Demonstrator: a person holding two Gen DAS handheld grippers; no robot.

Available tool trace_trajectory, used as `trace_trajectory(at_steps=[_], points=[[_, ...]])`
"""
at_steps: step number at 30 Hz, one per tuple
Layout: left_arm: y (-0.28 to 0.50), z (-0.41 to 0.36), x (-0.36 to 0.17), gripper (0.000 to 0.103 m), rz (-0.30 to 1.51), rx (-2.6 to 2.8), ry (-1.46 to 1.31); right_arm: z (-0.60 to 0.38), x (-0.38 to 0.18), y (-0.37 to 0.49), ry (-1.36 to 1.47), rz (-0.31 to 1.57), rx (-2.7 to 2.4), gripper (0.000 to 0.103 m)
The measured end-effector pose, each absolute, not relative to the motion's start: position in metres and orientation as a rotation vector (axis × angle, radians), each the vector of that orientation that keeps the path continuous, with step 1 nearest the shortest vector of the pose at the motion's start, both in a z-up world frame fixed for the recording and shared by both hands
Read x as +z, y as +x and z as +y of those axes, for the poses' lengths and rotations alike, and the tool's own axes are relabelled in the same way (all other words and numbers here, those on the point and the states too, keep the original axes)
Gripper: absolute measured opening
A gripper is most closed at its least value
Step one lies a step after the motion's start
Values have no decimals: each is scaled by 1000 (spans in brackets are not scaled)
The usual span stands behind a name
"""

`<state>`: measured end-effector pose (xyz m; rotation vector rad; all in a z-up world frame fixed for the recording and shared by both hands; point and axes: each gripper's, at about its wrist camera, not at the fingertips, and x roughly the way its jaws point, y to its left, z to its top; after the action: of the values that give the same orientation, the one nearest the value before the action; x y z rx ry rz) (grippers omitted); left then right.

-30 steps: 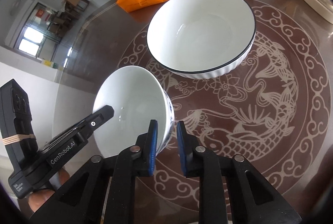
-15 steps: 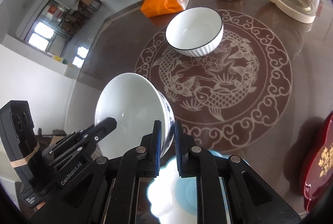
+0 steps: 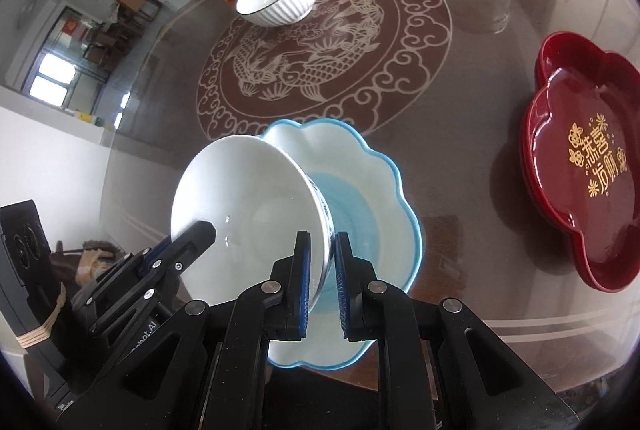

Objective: Organize plates and bowls
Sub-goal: 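Lower the white bowl into the blue scalloped bowl and open both tools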

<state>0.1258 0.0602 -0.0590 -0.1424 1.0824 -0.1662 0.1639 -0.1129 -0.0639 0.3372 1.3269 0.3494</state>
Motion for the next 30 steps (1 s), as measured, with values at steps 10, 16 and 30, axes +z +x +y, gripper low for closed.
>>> trace_trajectory(at_steps=[10,16,30], points=[[122,55,-72,6,1105,-165,-137,-120,-75,163,352,1347,333,15],[121,56,-76,7,1110,-165,-129,-120,-80,161,361,1354,336,15],[106,71,-43,67,939,-52,-98,-126,-59,156,351,1262,364,41]])
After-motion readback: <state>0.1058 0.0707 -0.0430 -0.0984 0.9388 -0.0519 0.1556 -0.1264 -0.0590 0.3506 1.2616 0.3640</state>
